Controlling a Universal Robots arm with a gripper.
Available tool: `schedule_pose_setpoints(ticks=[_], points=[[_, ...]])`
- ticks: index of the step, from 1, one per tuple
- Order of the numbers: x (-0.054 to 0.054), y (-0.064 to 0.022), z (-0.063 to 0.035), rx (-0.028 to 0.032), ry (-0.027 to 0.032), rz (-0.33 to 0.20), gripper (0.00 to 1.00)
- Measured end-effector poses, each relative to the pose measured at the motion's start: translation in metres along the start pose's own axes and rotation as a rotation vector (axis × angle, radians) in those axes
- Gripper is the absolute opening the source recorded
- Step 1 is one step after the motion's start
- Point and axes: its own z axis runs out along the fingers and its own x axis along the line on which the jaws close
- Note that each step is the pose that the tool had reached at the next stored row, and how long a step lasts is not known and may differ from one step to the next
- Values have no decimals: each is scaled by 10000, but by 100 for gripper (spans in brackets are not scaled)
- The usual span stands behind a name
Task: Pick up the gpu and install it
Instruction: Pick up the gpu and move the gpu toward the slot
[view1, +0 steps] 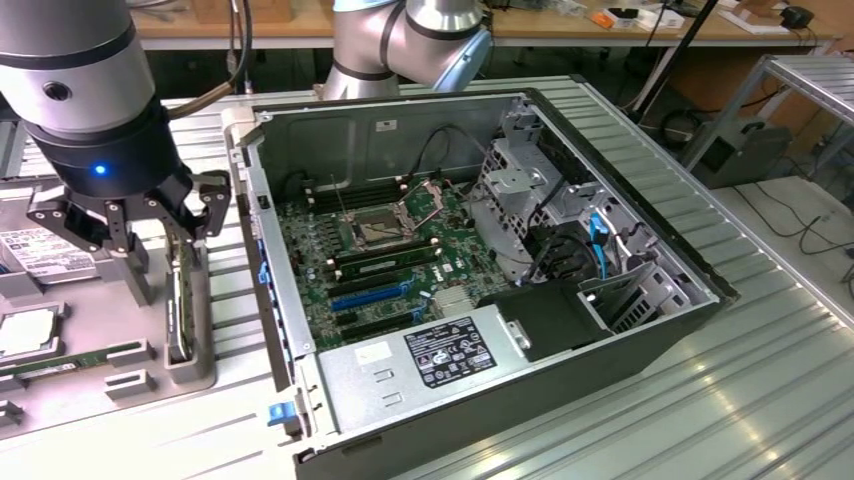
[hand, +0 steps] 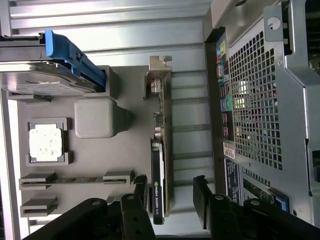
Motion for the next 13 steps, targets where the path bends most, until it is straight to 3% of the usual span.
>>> schedule_pose_setpoints(ticks=[10, 13], points=[[11, -5, 82, 0, 0, 0, 50], [34, -10, 154, -1, 0, 0, 50]])
